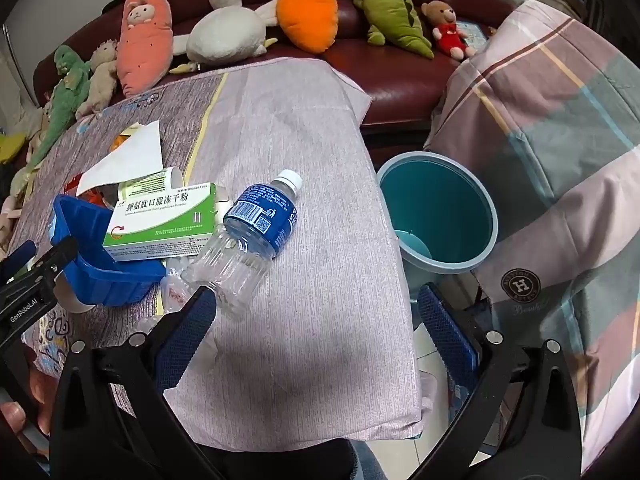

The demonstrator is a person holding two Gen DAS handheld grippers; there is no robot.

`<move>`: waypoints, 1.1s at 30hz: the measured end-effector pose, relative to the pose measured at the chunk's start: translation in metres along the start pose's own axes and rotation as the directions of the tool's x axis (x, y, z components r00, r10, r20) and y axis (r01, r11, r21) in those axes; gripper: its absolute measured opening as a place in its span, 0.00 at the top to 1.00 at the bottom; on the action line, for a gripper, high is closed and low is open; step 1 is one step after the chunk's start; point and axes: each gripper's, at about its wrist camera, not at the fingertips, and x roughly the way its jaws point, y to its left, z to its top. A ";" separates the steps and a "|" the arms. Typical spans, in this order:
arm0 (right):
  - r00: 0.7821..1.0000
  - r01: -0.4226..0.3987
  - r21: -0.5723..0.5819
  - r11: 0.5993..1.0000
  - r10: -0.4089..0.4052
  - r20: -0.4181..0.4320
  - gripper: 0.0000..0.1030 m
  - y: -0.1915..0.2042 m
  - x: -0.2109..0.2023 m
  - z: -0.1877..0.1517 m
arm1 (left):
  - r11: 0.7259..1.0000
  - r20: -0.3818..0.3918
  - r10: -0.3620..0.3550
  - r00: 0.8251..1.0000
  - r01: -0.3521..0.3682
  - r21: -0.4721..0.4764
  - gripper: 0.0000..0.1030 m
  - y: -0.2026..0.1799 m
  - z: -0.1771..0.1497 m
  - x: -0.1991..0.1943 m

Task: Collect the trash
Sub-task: 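Move both tools toward the medicine box and water bottle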

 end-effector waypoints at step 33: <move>1.000 0.000 0.019 1.000 0.000 -0.005 0.06 -0.007 0.008 0.002 | 0.999 -0.001 -0.024 1.000 0.024 -0.026 0.03 0.010 0.002 -0.001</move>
